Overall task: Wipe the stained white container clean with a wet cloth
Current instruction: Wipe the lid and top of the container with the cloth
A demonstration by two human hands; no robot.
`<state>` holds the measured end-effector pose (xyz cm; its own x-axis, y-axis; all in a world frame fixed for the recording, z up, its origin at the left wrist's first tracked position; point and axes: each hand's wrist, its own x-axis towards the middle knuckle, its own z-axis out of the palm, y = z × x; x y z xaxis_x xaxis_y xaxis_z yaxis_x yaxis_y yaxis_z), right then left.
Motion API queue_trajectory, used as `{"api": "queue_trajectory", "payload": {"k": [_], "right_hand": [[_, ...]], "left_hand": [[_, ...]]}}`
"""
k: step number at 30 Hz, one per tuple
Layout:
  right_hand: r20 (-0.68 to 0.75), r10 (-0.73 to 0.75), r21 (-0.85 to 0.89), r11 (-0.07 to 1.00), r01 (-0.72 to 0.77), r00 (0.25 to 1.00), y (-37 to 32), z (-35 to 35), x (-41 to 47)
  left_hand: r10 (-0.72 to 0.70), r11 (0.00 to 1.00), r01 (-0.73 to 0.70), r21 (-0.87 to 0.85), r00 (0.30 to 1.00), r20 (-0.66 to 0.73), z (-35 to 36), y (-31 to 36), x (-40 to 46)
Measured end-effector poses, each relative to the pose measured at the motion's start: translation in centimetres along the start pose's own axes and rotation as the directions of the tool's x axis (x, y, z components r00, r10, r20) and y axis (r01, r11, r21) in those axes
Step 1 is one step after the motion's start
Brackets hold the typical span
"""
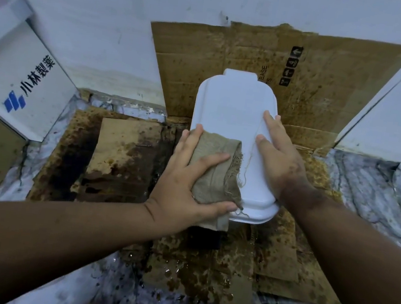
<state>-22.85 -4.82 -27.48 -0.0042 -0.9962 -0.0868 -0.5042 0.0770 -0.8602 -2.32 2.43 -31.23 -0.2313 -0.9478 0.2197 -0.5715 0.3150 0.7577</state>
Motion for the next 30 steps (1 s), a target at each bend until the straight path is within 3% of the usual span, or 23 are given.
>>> {"api": "queue_trajectory", "payload": {"k": [4, 7, 9, 12, 17, 27, 30], "right_hand": [[-0.011, -0.018, -0.01, 1.0, 0.018, 1.0, 0.0, 0.1, -0.1], [-0.018, -0.029, 0.018, 0.999, 0.029, 0.999, -0.1, 0.1, -0.2], [-0.017, -0.035, 0.041, 0.999, 0.036, 0.999, -0.2, 0.1, -0.4], [-0.028, -0.026, 0.057, 0.998, 0.028, 0.999, -0.3, 0.1, -0.4], [-0.017, -0.026, 0.054, 0.998, 0.027, 1.0, -0.6, -0.2, -0.4], [-0.055, -0.085, 0.126, 0.988, 0.091, 0.995, 0.0, 0.1, -0.7], [-0.045, -0.087, 0.154, 0.984, 0.093, 0.995, 0.1, 0.3, -0.9]], "left_hand": [[-0.1, 0.995, 0.101, 0.002, 0.986, 0.134, -1.6, 0.9, 2.9], [-0.238, 0.971, 0.219, 0.101, 0.938, 0.252, -3.0, 1.4, 7.8], [-0.28, 0.955, 0.242, 0.174, 0.927, 0.249, -3.3, 1.3, 10.8], [-0.297, 0.919, 0.234, 0.318, 0.94, 0.169, -2.4, 0.9, 14.4], [-0.314, 0.771, 0.18, 0.611, 0.942, 0.119, -1.0, 1.6, 19.1], [-0.227, 0.675, 0.025, 0.738, 0.958, 0.174, -0.6, 2.5, 16.2], [-0.202, 0.753, 0.017, 0.657, 0.957, 0.207, -1.6, 3.5, 14.2]]}}
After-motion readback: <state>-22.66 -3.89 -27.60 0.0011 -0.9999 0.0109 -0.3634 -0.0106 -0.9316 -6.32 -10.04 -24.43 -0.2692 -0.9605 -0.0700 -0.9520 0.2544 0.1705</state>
